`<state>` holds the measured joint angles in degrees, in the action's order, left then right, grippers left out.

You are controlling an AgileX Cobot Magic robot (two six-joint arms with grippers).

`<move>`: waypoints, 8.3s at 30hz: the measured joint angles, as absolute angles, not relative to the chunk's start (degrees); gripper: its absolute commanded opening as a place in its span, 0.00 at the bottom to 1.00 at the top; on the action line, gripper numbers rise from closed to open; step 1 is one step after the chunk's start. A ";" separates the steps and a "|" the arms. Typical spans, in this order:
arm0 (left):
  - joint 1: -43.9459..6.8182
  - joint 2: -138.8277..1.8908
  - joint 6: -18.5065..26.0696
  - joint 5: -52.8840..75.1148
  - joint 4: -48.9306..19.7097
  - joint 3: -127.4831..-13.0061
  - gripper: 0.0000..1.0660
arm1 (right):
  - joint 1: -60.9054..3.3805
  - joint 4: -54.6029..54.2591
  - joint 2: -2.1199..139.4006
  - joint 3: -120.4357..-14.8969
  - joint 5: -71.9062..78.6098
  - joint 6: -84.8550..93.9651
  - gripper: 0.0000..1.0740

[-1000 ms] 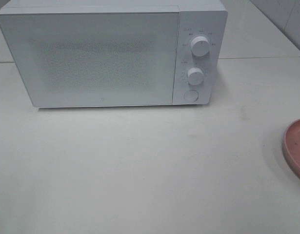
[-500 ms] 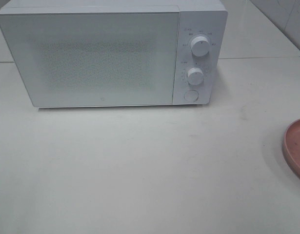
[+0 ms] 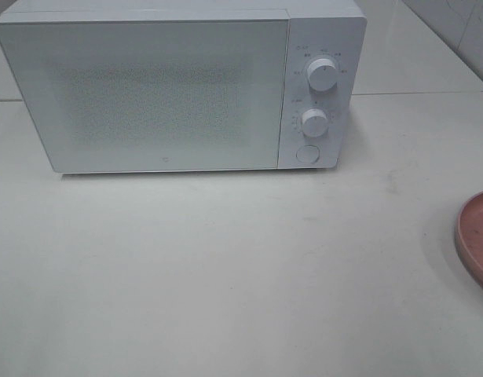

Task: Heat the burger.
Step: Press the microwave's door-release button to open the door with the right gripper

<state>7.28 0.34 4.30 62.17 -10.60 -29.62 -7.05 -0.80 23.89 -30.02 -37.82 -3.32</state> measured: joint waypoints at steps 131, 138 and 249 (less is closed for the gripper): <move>7.28 0.34 4.30 62.17 -10.60 -29.62 0.96 | -48.70 -49.16 100.38 -20.17 63.66 -77.92 0.08; 7.28 0.34 4.30 62.17 -10.60 -29.62 0.96 | -48.70 -49.16 100.38 -20.17 61.71 -78.21 0.00; 7.28 0.34 4.30 62.17 -10.60 -29.62 0.96 | -29.56 -37.41 123.82 -53.51 47.38 -77.81 0.00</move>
<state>7.28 0.34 4.30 62.17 -10.60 -29.62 -29.56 -37.41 123.82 -53.51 47.38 -77.81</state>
